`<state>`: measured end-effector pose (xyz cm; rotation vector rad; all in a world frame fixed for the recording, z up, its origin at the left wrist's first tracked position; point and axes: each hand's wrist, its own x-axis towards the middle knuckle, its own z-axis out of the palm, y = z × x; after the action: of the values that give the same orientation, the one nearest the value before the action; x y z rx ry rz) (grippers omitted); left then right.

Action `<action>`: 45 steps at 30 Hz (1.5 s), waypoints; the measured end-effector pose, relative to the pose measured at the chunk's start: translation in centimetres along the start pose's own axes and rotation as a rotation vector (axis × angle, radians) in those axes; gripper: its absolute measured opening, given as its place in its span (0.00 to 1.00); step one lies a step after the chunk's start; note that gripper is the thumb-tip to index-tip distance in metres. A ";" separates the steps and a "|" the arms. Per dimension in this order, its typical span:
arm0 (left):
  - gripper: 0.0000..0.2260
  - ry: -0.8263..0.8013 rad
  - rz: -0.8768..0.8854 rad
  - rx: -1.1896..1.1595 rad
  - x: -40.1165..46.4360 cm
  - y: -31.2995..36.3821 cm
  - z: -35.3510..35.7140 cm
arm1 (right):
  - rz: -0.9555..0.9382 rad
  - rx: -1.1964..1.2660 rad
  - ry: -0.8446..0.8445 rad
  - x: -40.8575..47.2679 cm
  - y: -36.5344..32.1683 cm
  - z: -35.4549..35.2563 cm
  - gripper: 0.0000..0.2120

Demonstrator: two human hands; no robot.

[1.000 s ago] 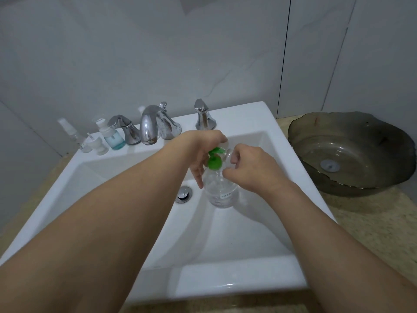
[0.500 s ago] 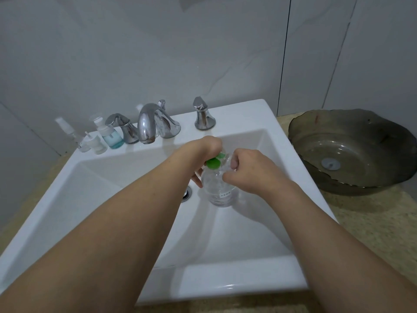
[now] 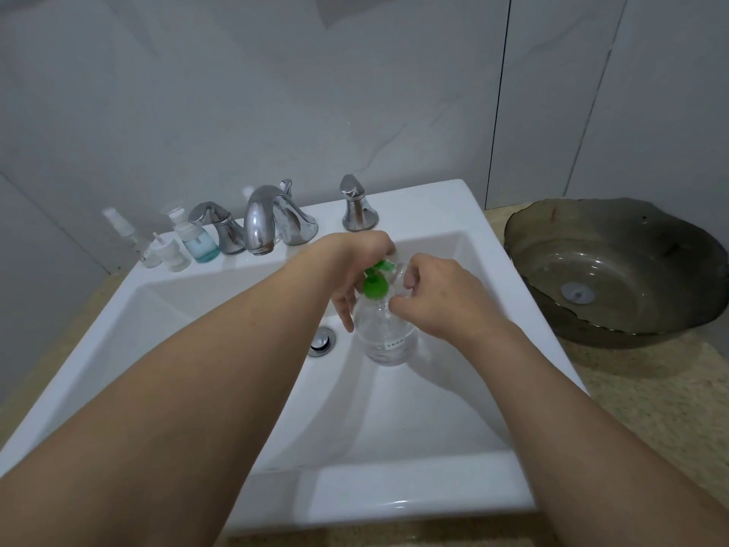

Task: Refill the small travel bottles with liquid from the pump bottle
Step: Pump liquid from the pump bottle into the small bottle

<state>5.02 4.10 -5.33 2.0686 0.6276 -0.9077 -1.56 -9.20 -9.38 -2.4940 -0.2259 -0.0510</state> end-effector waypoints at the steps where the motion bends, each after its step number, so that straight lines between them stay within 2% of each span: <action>1: 0.22 0.009 0.012 0.015 0.1 0.0 0.1 | 0.003 0.005 0.001 0.0 0.0 0.0 0.12; 7: 0.18 0.178 0.095 0.058 0.8 -1.0 1.2 | 0.025 -0.013 -0.083 -0.2 0.1 0.4 0.12; 12: 0.18 0.238 0.122 0.052 0.6 -0.9 1.8 | 0.035 0.003 -0.091 -0.1 0.2 0.3 0.12; 17: 0.17 0.189 0.114 0.001 0.3 -1.0 1.4 | 0.021 -0.017 -0.062 -0.2 -0.1 0.0 0.12; 26: 0.27 0.082 0.063 -0.066 -0.9 0.3 0.4 | -0.011 -0.015 0.017 -0.4 -0.3 -0.5 0.12; 31: 0.20 0.058 0.033 -0.063 -0.6 0.1 0.6 | 0.012 0.014 -0.009 -0.4 -0.2 -0.5 0.13; 34: 0.18 0.126 0.057 0.014 0.4 -0.2 0.9 | 0.014 0.006 -0.029 -0.3 -0.2 -0.2 0.12; 40: 0.18 0.194 0.092 0.059 1.1 -0.5 1.6 | 0.033 0.005 -0.083 -0.3 0.0 0.1 0.11; 43: 0.15 0.180 0.096 0.037 0.9 -0.6 1.5 | 0.033 -0.005 -0.082 -0.4 -0.1 -0.1 0.12; 45: 0.17 0.133 0.083 0.017 0.7 -0.5 1.1 | 0.020 -0.021 -0.067 -0.4 -0.3 -0.2 0.12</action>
<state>4.70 3.63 -6.58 2.1664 0.6007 -0.7350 -1.96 -9.18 -9.10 -2.5211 -0.2299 0.0383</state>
